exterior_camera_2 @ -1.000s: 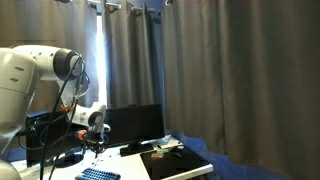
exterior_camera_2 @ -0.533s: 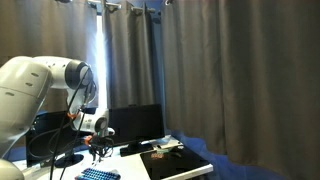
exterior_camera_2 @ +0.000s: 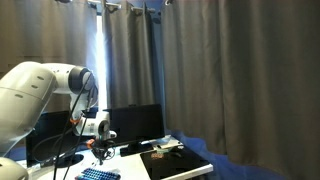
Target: Press a key on the keyboard
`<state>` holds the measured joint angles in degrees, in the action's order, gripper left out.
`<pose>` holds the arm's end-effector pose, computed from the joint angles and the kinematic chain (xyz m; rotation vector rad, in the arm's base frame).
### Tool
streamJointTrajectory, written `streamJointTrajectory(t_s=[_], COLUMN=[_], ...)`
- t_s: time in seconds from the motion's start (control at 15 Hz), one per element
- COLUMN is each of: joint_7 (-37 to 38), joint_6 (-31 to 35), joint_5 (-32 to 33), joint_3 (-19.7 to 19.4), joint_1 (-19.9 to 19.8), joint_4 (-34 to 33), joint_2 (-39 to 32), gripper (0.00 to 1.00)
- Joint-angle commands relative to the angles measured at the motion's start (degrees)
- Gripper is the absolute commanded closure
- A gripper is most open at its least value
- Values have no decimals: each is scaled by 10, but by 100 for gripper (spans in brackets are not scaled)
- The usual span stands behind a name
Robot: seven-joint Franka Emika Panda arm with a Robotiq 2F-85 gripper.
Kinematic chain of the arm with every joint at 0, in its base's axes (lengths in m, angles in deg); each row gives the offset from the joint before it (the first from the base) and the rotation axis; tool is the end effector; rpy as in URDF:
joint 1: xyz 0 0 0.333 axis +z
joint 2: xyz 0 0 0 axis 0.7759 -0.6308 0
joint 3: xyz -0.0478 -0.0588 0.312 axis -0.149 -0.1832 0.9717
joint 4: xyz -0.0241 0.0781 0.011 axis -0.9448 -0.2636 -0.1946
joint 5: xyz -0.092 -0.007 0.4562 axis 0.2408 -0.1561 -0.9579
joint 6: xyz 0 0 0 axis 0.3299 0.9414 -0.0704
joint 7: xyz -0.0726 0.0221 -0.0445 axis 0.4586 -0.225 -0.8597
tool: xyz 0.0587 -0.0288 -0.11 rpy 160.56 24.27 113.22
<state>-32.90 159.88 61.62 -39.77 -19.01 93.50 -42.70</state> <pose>0.4489 0.4950 0.1474 -2.8721 -0.9834 -0.0318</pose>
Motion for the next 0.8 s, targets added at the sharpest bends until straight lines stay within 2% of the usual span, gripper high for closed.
streamJointTrajectory(t_s=[0.0,0.73], joint_7=[34,43], joint_6=[0,0], joint_5=[23,21], joint_3=[-21,-36], joint_1=[21,35], joint_4=[-21,-34], joint_2=[-20,-46], gripper=[100,100])
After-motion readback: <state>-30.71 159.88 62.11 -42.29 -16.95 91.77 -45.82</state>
